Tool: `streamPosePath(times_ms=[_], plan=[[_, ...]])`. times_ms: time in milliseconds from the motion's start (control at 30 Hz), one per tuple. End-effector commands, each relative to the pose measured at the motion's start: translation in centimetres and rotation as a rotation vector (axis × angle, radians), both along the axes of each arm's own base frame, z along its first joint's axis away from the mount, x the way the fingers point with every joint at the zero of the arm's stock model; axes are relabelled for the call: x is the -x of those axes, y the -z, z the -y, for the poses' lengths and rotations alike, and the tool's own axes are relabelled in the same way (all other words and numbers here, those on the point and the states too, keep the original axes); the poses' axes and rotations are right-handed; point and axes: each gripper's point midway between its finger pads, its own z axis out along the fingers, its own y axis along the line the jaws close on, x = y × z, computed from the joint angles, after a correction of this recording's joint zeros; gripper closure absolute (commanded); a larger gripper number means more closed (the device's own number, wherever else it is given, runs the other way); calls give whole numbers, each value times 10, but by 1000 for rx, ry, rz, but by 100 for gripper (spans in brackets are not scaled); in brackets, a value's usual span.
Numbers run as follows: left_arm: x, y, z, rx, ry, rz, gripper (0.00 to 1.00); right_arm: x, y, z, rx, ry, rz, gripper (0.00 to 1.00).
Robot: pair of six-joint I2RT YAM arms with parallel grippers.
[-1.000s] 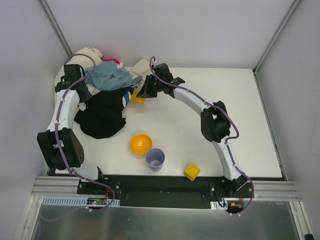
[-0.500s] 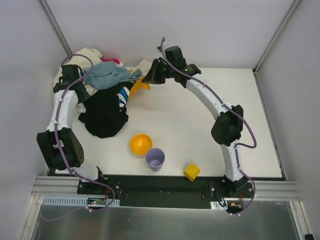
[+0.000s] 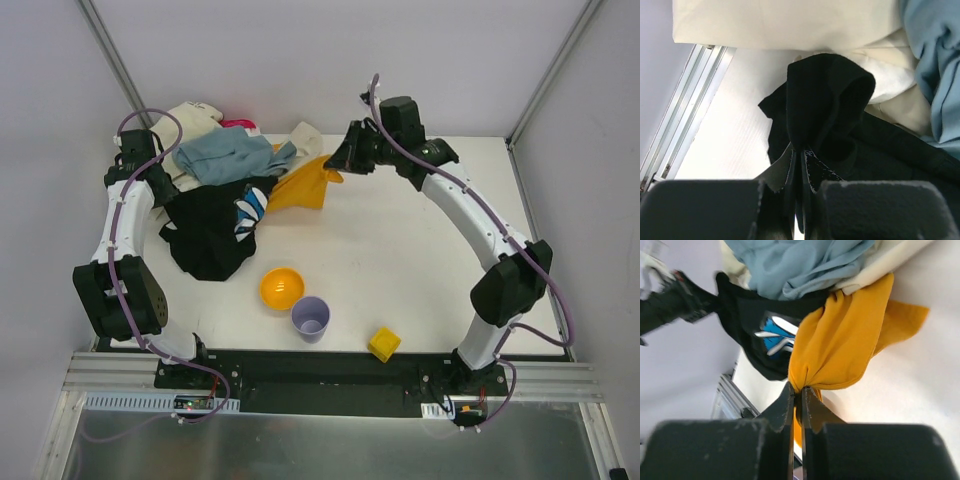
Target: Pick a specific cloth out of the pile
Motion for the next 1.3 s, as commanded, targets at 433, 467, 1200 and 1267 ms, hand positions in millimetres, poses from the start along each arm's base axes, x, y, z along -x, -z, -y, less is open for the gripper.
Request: streamPosePath(times_ms=[433,467,1200,1267], plan=[[0,-15,-3,-6,10,50,75,20,107,66,339,88,-35,4],[-1,-18,-2,-3,22,57,59,19,105,70,350,97,-28,4],[40,-138,94,193,378,436,1,48,128,86,299,50,-128,4],[38,-135,109,212,436,423,1,48,129,89,285,57,-128,4]])
